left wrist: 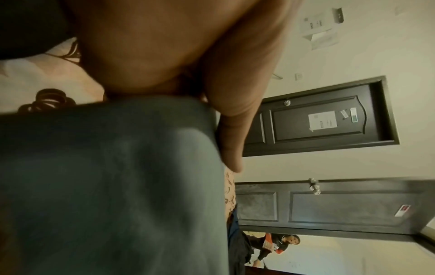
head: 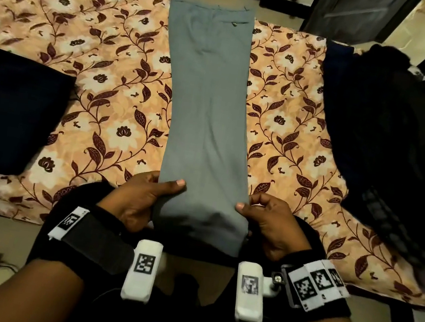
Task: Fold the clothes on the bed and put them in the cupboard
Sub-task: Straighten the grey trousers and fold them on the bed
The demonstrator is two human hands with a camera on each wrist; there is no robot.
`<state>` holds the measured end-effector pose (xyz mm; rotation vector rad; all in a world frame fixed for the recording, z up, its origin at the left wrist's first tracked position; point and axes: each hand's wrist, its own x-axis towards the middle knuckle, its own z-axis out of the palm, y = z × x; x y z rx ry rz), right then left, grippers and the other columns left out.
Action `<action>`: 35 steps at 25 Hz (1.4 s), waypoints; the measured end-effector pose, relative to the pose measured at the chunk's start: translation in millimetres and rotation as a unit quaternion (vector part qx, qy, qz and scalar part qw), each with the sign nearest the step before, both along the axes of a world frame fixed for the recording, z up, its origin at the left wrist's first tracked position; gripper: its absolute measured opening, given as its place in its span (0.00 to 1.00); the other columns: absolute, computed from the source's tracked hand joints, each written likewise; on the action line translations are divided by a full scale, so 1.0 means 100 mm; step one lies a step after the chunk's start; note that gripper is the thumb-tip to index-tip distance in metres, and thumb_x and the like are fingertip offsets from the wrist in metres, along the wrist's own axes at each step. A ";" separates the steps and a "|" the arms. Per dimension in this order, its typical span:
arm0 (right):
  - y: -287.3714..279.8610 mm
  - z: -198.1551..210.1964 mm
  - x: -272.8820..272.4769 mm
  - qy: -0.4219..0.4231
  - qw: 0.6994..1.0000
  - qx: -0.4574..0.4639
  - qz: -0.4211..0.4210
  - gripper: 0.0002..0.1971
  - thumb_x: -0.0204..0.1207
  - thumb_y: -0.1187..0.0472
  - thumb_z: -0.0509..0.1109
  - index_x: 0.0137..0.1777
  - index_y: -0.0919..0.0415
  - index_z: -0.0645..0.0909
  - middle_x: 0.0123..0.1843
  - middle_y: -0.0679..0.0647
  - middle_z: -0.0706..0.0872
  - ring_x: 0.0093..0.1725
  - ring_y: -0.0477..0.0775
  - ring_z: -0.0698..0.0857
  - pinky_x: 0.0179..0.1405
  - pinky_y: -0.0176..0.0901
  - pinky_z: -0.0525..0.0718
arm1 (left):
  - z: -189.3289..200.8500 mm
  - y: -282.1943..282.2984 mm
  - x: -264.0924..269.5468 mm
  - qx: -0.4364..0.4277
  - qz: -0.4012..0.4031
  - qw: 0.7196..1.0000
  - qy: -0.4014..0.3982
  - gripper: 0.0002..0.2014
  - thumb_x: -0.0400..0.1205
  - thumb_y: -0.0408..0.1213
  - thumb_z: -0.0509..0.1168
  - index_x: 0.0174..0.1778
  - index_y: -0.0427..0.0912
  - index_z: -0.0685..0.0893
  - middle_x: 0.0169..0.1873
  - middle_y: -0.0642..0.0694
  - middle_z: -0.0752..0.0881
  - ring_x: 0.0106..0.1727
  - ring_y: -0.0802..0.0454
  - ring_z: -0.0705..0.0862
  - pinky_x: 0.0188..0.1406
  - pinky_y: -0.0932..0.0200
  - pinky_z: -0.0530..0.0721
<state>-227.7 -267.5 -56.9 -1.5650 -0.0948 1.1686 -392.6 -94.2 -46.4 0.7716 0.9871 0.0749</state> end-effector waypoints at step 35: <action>0.54 0.66 0.40 0.068 0.995 0.054 0.044 0.09 0.72 0.64 0.70 0.47 0.70 0.84 0.54 0.66 0.87 0.52 0.63 0.88 0.48 0.49 0.90 | 0.59 0.73 0.12 0.371 -0.288 0.877 0.104 0.09 0.84 0.29 0.65 0.43 0.39 0.91 0.29 0.38 0.88 0.23 0.47 0.81 0.19 0.62 0.78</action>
